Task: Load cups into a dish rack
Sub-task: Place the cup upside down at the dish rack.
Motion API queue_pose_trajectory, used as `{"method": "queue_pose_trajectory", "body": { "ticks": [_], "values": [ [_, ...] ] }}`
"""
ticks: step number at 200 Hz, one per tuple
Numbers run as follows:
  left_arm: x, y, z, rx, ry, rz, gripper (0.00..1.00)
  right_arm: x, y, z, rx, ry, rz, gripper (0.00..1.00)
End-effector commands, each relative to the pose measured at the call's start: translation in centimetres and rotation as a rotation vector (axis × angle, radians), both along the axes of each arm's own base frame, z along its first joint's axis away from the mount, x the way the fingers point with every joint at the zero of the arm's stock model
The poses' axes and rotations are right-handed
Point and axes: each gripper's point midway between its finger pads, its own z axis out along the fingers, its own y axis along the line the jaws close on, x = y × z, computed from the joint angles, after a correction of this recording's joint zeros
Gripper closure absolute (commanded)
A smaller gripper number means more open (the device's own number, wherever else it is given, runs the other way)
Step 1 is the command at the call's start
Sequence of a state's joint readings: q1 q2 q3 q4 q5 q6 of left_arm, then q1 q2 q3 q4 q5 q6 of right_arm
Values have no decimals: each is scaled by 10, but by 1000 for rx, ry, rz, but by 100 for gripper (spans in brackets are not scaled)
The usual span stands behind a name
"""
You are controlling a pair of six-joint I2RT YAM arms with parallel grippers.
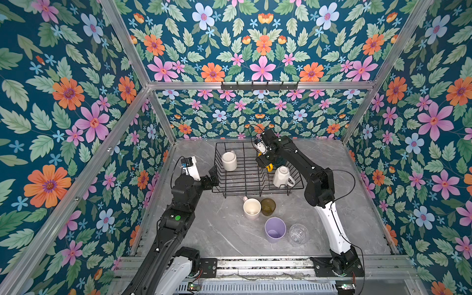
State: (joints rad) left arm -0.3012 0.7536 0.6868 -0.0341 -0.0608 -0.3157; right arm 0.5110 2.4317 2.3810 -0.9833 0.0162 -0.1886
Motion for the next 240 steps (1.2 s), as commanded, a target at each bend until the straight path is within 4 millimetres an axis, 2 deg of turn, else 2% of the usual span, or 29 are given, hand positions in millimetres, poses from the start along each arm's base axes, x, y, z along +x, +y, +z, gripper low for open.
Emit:
{"method": "queue_pose_trajectory", "body": {
  "ticks": [1,25,88,161,240],
  "values": [
    [0,1,6,-9,-20,8,1,-16,-2,7,10,51,-7,8],
    [0,2,5,-10,-20,10,1,-16,-3,15,16,42,-8,8],
    [-2,3,5,-12,-22,12,0,-21,-2,18,9,47,-5,8],
    [-2,3,5,-15,-23,12,1,-20,1,41,49,16,-24,8],
    [-3,4,5,-15,-25,17,1,-11,3,38,60,14,-83,8]
  ]
}}
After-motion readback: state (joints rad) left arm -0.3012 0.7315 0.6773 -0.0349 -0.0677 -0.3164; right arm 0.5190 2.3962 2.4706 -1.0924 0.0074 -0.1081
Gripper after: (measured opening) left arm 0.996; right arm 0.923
